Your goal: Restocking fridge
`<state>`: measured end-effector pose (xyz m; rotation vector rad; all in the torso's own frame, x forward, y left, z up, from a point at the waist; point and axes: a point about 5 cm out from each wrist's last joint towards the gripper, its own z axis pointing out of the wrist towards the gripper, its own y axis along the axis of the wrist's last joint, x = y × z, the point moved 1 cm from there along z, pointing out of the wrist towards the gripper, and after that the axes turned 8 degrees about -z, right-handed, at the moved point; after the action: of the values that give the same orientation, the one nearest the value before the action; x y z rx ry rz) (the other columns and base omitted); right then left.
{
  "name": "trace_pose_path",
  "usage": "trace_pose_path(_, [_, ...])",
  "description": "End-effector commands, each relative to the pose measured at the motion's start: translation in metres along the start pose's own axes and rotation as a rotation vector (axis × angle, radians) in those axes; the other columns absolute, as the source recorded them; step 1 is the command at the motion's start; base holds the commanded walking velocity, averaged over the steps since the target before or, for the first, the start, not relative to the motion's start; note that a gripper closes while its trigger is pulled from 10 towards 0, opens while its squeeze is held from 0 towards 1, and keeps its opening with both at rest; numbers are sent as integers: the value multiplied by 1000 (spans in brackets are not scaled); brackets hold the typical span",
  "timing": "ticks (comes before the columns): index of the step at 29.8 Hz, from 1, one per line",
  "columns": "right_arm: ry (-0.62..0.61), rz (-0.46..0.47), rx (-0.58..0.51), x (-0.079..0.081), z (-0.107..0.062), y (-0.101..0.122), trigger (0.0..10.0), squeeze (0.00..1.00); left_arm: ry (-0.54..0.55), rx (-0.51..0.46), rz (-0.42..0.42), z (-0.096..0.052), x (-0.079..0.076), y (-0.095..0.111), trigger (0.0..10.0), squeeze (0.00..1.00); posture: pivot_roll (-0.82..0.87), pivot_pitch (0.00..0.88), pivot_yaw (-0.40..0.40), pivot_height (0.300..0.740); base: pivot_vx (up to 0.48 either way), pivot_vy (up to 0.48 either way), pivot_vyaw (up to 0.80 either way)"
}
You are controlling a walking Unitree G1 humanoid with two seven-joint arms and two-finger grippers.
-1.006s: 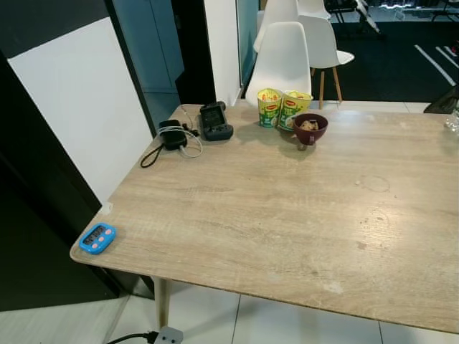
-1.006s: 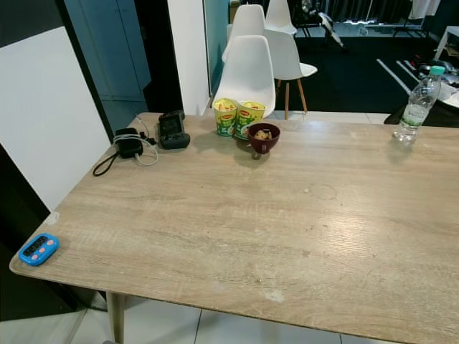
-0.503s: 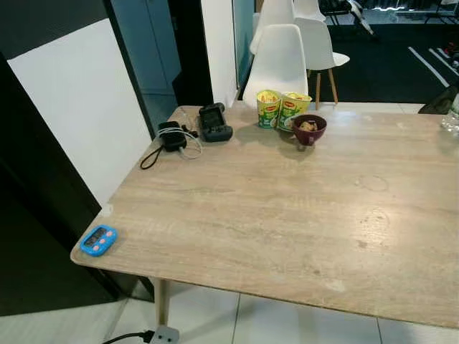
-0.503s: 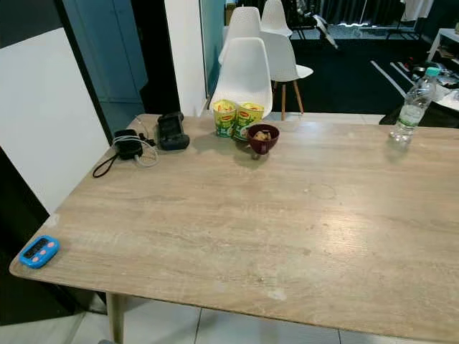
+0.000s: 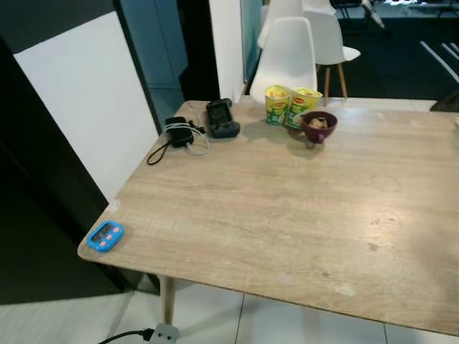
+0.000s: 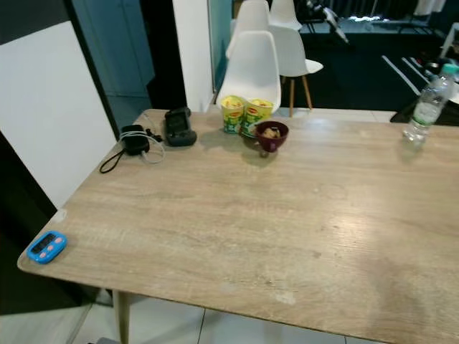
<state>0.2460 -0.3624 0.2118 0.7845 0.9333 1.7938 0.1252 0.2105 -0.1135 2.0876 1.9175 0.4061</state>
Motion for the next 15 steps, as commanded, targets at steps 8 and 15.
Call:
trace_pose_path(8, [121, 162, 170, 44, 18, -74, 10000, 0, 14, -1, 0, -1, 3, -1, 10000, 0, 39, 0, 12, 740, 0, 0, 0])
trace_pose_path(15, [122, 211, 283, 75, 26, -122, 10000, 0, 10, -12, 2, 0, 2, 1, 10000, 0, 46, 0, 12, 740, 0, 0, 0])
